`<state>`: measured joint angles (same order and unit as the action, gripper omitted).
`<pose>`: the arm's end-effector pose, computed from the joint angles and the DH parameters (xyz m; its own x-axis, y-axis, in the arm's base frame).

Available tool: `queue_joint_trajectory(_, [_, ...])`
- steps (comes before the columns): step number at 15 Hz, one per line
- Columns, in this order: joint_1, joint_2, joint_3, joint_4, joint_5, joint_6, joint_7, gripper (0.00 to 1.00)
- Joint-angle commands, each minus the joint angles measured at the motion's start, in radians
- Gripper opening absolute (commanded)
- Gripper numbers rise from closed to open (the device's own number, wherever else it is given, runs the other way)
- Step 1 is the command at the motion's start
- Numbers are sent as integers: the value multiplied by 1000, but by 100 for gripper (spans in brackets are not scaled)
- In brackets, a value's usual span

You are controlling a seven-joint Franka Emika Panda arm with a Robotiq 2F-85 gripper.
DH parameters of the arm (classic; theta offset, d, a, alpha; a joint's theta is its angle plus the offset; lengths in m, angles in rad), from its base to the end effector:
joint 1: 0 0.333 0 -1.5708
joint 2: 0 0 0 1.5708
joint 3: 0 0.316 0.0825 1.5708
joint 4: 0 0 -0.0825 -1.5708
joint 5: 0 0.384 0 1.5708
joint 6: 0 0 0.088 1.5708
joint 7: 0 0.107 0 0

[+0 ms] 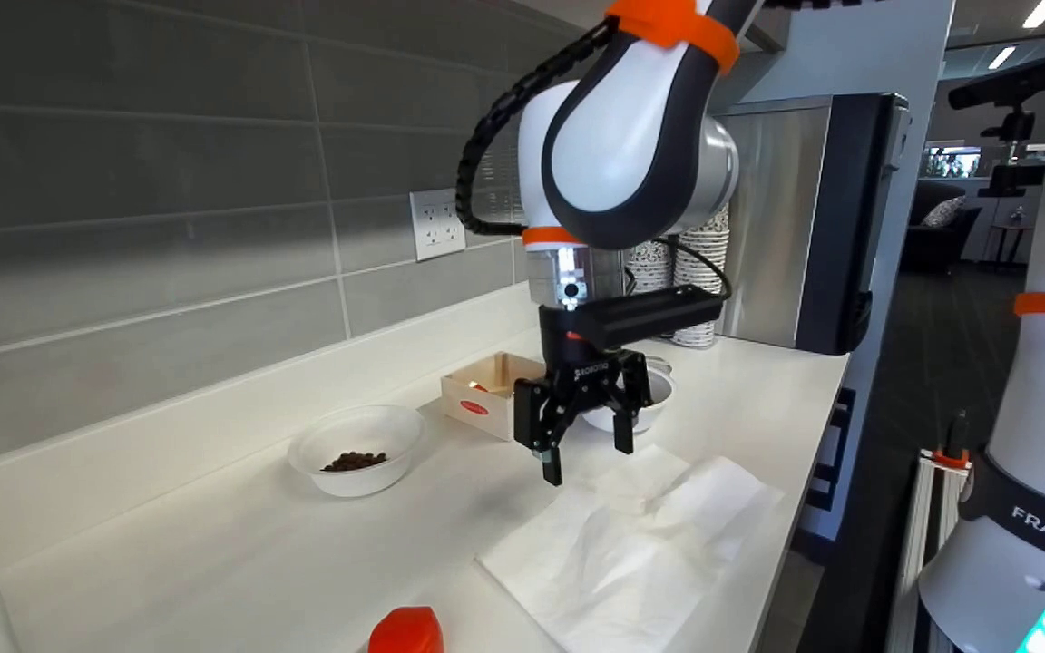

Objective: Pick up the napkin and put it back down

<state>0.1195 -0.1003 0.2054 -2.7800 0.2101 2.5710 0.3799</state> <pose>0.3532 0.1128 0.2319 0.9629 -0.2342 -0.1339 -0.2395 -0.9706 -0.0247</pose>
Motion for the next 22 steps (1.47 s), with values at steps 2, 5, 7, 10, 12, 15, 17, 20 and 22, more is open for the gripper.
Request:
queue_joint_trajectory(2, [6, 116, -36, 1, 35, 91, -33, 100])
queue_joint_trajectory(5, [6, 159, -45, 3, 49, 108, -42, 100])
queue_joint_trajectory(7, [7, 171, -45, 5, 60, 102, -51, 100])
queue_joint_trajectory(10, [7, 183, -38, 8, 90, 88, -74, 100])
queue_joint_trajectory(12, [7, 184, -32, 8, 121, 85, -102, 100])
queue_joint_trajectory(15, [9, 189, -30, 8, 138, 95, -115, 74])
queue_joint_trajectory(17, [11, 192, -29, 9, 139, 104, -116, 58])
queue_joint_trajectory(20, [14, 187, -30, 15, 127, 110, -101, 36])
queue_joint_trajectory(22, [17, 178, -30, 23, 116, 103, -88, 20])
